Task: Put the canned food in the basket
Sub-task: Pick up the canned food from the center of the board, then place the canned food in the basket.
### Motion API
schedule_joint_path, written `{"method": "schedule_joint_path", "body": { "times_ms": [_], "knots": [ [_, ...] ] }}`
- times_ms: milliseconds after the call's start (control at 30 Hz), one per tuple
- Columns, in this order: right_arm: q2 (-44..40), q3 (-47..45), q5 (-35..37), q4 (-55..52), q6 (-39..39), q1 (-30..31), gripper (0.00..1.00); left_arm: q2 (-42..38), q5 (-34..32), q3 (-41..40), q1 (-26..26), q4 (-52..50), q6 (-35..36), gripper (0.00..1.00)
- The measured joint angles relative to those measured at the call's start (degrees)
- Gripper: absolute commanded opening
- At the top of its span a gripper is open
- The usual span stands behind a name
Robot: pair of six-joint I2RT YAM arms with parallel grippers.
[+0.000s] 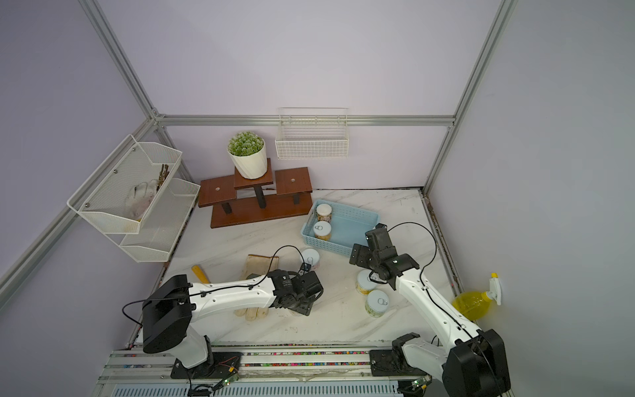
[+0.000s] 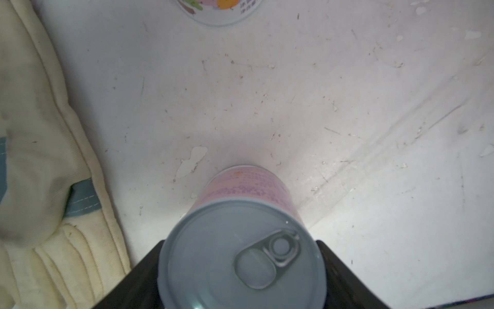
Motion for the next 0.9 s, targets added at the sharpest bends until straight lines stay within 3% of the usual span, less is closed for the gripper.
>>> {"method": "schedule_joint_path", "body": {
  "times_ms": [267, 400, 633, 900],
  "knots": [
    [-7.04, -7.87, -6.78, 5.29, -0.04, 0.0, 0.95, -1.77, -3.17, 12.46, 0.59, -7.52, 4.11, 0.49],
    [-11.32, -8.92, -5.44, 4.9, 0.37, 0.0, 0.94, -0.94, -3.13, 20.02, 2.89, -8.15, 8.17, 0.47],
    [-13.14, -9.9, 1.68, -0.24, 4.83, 0.0, 0.95, 9.38, -3.02, 36.65, 8.68, -9.88, 14.19, 0.47],
    [-16.26, -12.22, 0.37, -2.01, 5.55, 0.0, 0.92, 22.67, -0.42, 53.48, 12.31, -10.69, 20.24, 0.47]
  ]
}}
